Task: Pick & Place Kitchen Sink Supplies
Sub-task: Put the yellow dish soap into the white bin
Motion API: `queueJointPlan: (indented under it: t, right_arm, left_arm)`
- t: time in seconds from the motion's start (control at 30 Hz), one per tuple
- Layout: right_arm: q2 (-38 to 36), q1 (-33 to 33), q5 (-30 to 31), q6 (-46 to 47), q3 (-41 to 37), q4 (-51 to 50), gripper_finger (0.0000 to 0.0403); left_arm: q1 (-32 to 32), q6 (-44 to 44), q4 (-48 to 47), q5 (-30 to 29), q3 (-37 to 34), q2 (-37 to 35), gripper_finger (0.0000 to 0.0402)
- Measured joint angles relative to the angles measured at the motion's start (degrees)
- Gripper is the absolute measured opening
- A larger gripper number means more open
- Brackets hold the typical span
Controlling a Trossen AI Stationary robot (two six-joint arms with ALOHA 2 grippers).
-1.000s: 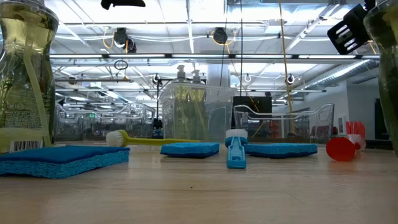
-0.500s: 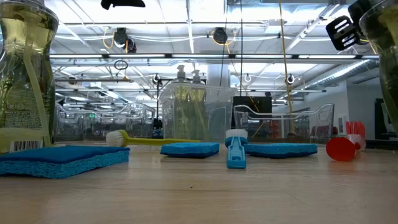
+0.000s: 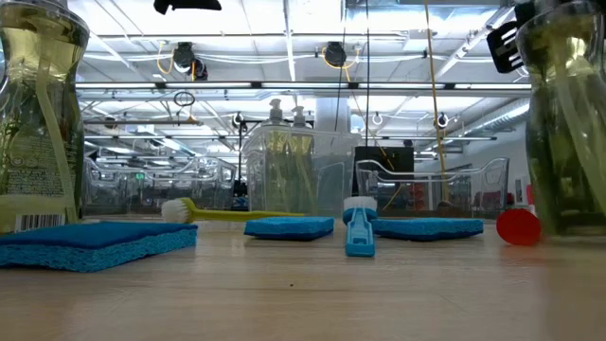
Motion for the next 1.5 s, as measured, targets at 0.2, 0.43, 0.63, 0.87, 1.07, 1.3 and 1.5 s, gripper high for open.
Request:
queueJointPlan:
  t: [0.2,0.43,0.63,0.87,1.07,1.3,1.5]
  right_arm:
    - [-0.1,0.0,-0.1,4.7,2.1,3.7,0.0099]
    - [0.2,-0.2,1.6,2.8,6.8,5.2,0.0099]
    - [2.5,-1.6,2.3,0.0,10.9,4.8,0.0099]
    - [9.0,-5.7,3.4,-7.7,16.7,4.9,0.0099]
    - [16.7,-11.5,2.9,-12.9,22.1,4.9,0.0099]
    - [24.4,-17.4,2.6,-15.2,27.3,7.1,0.0098]
    - [28.0,-20.3,-0.4,-14.5,29.8,8.8,0.0098]
  left_arm:
    - [0.0,-1.9,0.0,0.0,0.0,0.0,0.0311]
    - [0.0,-4.9,0.0,0.0,0.0,0.0,0.0326]
    - [0.0,-7.4,0.0,0.0,0.0,0.0,0.0329]
    - [0.0,-14.1,0.7,0.0,0.0,0.8,0.0317]
    - [0.0,-17.0,3.8,0.9,0.0,3.6,0.0314]
    - [-0.1,-15.6,8.9,5.0,0.0,9.2,0.0323]
    - [-0.1,-10.8,15.9,8.0,0.0,14.3,0.0314]
